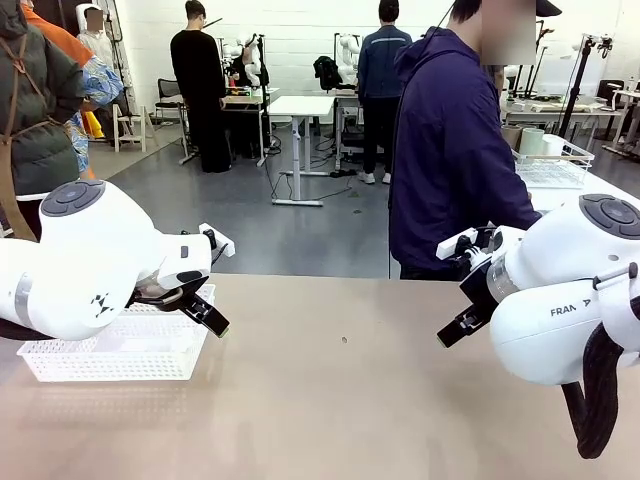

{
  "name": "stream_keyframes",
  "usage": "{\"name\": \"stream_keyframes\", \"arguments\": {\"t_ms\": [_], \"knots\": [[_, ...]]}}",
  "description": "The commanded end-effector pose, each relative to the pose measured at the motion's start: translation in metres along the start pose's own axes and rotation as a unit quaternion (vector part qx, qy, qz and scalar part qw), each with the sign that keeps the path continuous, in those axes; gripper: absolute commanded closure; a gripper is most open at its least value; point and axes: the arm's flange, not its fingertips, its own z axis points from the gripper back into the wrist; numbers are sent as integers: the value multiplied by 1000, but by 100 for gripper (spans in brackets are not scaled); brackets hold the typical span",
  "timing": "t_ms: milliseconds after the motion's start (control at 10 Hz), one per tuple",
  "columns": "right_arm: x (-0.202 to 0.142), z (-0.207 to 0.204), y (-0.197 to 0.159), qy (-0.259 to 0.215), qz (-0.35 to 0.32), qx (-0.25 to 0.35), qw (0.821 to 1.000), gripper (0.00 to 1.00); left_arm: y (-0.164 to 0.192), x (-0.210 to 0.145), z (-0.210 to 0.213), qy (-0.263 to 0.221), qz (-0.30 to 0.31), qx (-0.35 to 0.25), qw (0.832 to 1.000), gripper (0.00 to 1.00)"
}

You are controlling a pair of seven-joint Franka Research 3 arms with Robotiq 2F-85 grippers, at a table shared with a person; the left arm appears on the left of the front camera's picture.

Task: Clean and organize the cups into the basket.
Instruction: Pick up the Organizing basket and move it to the center of the table, then pick up the Reusable plastic cup from the right side of the table and place it inside the Organizing basket.

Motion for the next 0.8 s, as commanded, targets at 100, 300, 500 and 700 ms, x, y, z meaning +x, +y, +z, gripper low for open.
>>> {"name": "stream_keyframes", "arguments": {"t_ms": [100, 300, 500, 700], "knots": [[-10, 81, 29, -11, 3, 0, 1000, 0, 15, -5, 79, 21, -7, -55, 998, 0], [-42, 160, 46, -4, 20, 1, 1000, 0, 11, -30, 156, 24, -9, -31, 999, 0], [-50, 229, 56, -15, -5, -38, 999, 0, 26, -19, 218, 17, -38, -28, 999, 0], [-62, 265, 64, -27, -1, -74, 997, 0, 16, -26, 241, -3, -42, -9, 999, 0]]}}
